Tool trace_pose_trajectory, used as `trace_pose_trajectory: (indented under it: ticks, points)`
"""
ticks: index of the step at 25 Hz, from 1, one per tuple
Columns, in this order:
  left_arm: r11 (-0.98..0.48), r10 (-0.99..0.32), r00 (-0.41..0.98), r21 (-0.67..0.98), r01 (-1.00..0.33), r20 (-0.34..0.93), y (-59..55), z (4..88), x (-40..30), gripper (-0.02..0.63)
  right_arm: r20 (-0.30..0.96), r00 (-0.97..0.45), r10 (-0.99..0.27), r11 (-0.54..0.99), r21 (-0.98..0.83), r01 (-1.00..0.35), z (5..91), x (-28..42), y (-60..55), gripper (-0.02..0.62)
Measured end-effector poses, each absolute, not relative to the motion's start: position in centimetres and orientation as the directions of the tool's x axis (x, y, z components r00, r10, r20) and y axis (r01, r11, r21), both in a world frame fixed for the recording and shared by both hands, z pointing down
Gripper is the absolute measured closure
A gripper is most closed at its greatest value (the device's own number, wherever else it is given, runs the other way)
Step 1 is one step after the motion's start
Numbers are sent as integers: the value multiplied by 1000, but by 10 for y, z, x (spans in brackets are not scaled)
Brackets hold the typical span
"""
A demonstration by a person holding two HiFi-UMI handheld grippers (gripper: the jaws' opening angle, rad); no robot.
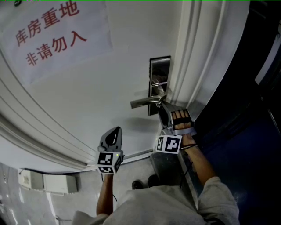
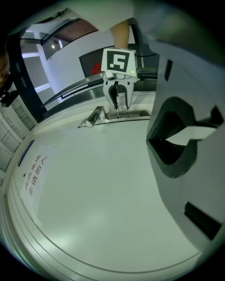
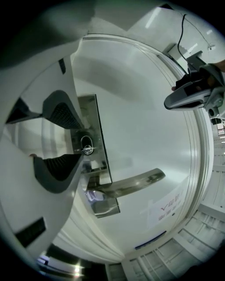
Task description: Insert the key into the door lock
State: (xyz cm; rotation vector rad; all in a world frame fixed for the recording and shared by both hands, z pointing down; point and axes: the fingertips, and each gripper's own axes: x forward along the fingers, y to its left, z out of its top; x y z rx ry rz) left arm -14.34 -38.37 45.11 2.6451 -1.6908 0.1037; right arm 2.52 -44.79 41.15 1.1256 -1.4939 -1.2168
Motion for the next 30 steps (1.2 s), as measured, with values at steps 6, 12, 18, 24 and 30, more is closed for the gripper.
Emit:
trace_pose_trajectory:
  ticks: [6, 12, 18, 24, 30]
  points:
    - [-427, -904, 425, -37, -904, 57, -385, 452, -141, 589, 121, -224, -967, 205, 892, -404, 411, 42, -432, 426]
    - [-433, -901, 430, -35, -901, 63, -386, 454, -135, 589, 169, -285, -944, 326, 621, -713, 420, 59, -422, 489]
    - [-430, -902, 428, -31, -902, 65, -386, 456, -134, 589, 176, -293, -940, 336, 318, -887, 438, 85, -415, 530]
    - [-418, -907, 416, -26, -908, 67, -386, 458, -138, 589, 163, -267, -950, 297, 198, -934, 454, 106, -406, 566]
    - [-406, -912, 403, -23, -914, 72, -386, 460, -141, 589, 161, -277, -947, 304, 177, -936, 458, 112, -404, 572]
